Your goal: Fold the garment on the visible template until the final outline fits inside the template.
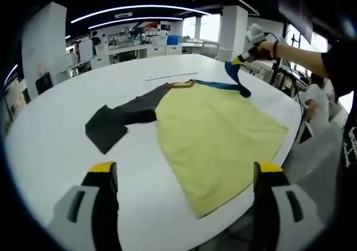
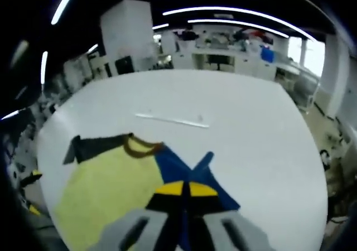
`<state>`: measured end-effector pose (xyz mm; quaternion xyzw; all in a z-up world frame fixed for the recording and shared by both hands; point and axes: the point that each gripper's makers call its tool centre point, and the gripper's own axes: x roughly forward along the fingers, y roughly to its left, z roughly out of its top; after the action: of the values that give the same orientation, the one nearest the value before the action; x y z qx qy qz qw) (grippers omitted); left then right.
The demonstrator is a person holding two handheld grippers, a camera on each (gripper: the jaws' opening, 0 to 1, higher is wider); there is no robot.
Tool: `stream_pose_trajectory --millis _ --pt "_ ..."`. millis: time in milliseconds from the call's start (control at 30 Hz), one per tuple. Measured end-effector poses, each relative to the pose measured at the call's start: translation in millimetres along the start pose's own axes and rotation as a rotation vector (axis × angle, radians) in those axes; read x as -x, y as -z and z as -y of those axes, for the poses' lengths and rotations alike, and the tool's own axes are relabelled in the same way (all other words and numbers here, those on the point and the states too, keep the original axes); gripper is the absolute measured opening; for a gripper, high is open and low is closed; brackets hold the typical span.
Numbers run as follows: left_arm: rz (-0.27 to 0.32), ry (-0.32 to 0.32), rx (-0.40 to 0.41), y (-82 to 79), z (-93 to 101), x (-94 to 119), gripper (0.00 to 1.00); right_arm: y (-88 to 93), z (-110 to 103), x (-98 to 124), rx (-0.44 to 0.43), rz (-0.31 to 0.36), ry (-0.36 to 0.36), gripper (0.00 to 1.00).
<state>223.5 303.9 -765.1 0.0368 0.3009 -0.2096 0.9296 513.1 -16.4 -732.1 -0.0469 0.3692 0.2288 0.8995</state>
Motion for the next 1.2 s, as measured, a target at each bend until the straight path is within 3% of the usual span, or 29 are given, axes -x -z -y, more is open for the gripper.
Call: stream_pose_trajectory --millis 267,333,467,833,1200 --pt "0.004 0.004 -0.002 -1.3 -0.3 -1.5 0.99 -10.3 -26.4 -14.1 0.042 -0.004 -0.039 0.0" --pt "0.006 0.005 0.002 -1.0 -1.1 -1.3 0.99 -12.1 -24.9 -16.1 0.047 -0.007 -0.046 0.0" --pt "0.014 0.004 0.023 0.0 -3.5 -0.6 0.99 -16.5 -46.1 -19.2 0.078 -0.008 -0.068 0.0" --pt "0.007 0.008 0.025 3.6 -2.3 -1.2 0.99 -31.2 -80.1 -34.4 0.177 -0.001 -0.149 0.0" --pt "0.005 0.003 0.023 5.0 -4.4 -2.2 0.99 -35.0 -116.8 -40.0 0.224 0.023 -0.221 0.0"
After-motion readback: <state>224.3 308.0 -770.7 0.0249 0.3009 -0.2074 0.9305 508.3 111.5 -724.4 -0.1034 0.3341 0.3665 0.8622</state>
